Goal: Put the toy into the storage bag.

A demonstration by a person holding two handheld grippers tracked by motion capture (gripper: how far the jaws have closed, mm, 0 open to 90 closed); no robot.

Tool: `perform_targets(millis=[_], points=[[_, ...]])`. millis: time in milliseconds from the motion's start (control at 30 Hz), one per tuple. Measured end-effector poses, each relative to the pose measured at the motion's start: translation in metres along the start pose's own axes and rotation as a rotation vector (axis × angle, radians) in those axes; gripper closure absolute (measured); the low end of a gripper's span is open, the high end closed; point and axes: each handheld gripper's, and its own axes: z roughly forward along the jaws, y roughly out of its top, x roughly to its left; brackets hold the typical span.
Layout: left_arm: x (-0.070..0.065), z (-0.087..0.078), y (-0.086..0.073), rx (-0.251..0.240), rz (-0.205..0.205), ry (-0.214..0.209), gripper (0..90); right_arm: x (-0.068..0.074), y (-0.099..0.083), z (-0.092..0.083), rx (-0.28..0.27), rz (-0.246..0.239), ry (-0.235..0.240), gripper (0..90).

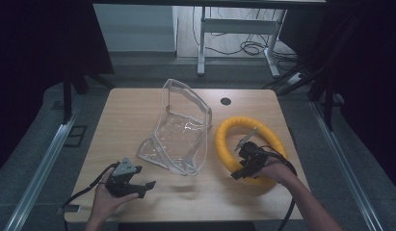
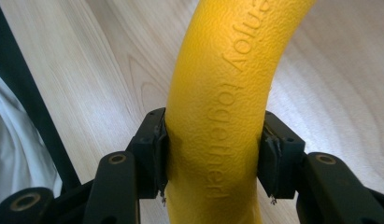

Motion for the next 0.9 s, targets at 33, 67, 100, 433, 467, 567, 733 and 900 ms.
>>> perform_targets(millis=[33, 67, 100, 433, 467, 567, 733, 900], points=[[0.000, 0.000, 0.000, 0.000, 0.000, 0.000, 21.5, 0.000, 0.000, 0.000, 0.000, 0.000, 0.000, 50.3], [0.000, 0.000, 0.000, 0.000, 0.000, 0.000, 21.5, -0.001, -0.001, -0.003, -0.018, 0.004, 0.000, 50.3], [0.000, 0.000, 0.000, 0.000, -0.001, 0.000, 21.5, -0.002, -0.002, -0.006, -0.034, 0.009, 0.002, 50.3], [0.000, 0.000, 0.000, -0.004, 0.000, 0.003, 21.5, -0.007, -0.005, -0.035, -0.163, 0.032, 0.005, 50.3], [0.000, 0.000, 0.000, -0.004, 0.000, 0.002, 21.5, -0.007, -0.005, -0.037, -0.171, 0.031, 0.001, 50.4], [0.000, -0.001, 0.000, -0.005, 0.000, 0.004, 21.5, -0.007, -0.005, -0.049, -0.229, 0.029, -0.014, 50.4], [0.000, -0.001, 0.000, -0.005, 0.000, 0.004, 21.5, -0.007, -0.003, -0.059, -0.272, 0.027, -0.027, 50.4], [0.000, -0.001, 0.000, -0.007, 0.001, 0.004, 21.5, -0.006, -0.001, -0.073, -0.349, 0.028, -0.030, 50.3]])
